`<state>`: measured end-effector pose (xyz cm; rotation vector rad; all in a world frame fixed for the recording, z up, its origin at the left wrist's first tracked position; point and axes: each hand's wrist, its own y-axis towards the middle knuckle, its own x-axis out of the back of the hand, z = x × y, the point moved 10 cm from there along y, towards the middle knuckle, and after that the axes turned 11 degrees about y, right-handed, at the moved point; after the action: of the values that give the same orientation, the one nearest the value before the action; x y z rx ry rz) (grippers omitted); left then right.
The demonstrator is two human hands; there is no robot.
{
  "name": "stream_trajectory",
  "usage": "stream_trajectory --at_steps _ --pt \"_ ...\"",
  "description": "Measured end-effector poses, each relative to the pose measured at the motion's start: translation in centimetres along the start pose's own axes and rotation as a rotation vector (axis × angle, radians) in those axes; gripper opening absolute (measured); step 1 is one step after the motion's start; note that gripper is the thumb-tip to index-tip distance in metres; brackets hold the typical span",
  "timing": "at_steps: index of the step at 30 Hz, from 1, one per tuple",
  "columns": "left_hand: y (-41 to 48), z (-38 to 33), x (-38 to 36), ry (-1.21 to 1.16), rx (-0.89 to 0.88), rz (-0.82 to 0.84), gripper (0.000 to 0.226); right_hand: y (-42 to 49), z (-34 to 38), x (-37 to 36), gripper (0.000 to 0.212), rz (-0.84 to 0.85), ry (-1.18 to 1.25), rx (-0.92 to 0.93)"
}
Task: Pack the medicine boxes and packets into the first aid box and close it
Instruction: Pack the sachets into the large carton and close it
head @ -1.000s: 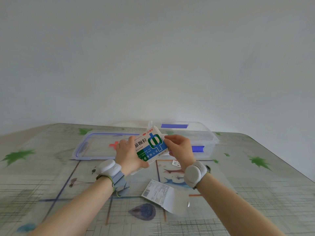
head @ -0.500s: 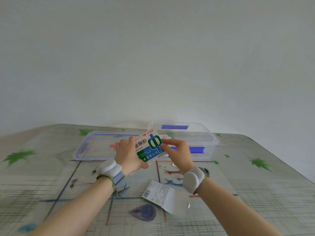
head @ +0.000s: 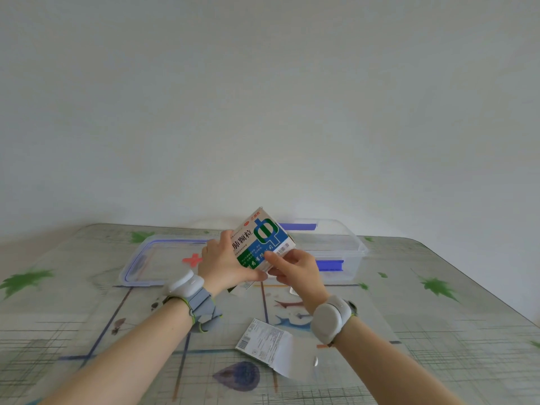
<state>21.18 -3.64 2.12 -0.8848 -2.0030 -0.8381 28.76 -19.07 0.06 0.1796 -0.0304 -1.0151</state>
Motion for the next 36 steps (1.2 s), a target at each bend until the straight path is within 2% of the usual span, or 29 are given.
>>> stream_trajectory --at_steps 2,5,7,9,11,13,14,16,18,21,26,30,36 --pt "0.4 -1.0 0.1 -0.112 -0.023 0.028 0.095 0.5 1.0 1.1 0.022 -0.040 0.018 0.042" --pt "1.6 -2.7 0.6 -0.373 -0.065 0.050 0.053 1.7 2.2 3.3 0.029 -0.116 0.087 0.075" --pt "2.8 -3.9 1.2 -0.423 -0.088 0.002 0.032 2.8 2.7 4.8 0.036 -0.171 0.108 0.081" --pt "4.0 -5.2 1.3 -0.457 -0.081 -0.007 0.023 4.0 3.3 6.4 0.037 -0.220 0.108 0.102" --pt "5.6 -6.7 0.3 -0.489 -0.057 0.066 0.034 5.4 4.1 8.0 0.033 -0.267 0.096 0.131" --pt "6.7 -7.8 -1.1 -0.572 0.004 0.180 0.038 6.5 4.9 9.1 0.016 -0.279 0.047 0.148" --pt "7.4 -8.4 -2.0 -0.640 0.041 0.236 0.038 7.3 5.2 9.5 0.016 -0.271 0.012 0.145" --pt "8.7 -9.3 -4.0 -0.735 0.108 0.326 0.041 8.9 5.2 10.4 0.029 -0.255 -0.054 0.116" --pt "9.9 -10.4 -6.1 -0.741 0.127 0.382 0.040 10.4 4.9 11.7 0.035 -0.272 -0.145 0.078" --pt "11.3 -11.8 -8.7 -0.744 0.153 0.438 0.043 12.6 4.4 13.8 0.032 -0.297 -0.290 0.038" --pt "12.5 -12.8 -14.4 -0.767 0.260 0.645 0.044 15.1 3.1 16.2 0.019 -0.280 -0.571 -0.016" --pt "13.3 -13.2 -17.9 -0.765 0.287 0.739 0.046 15.9 1.3 18.1 0.028 -0.326 -0.681 -0.071" --pt "13.7 -13.0 -20.7 -0.761 0.364 0.846 0.058 17.0 -1.6 18.6 0.028 -0.203 -0.940 -0.157"
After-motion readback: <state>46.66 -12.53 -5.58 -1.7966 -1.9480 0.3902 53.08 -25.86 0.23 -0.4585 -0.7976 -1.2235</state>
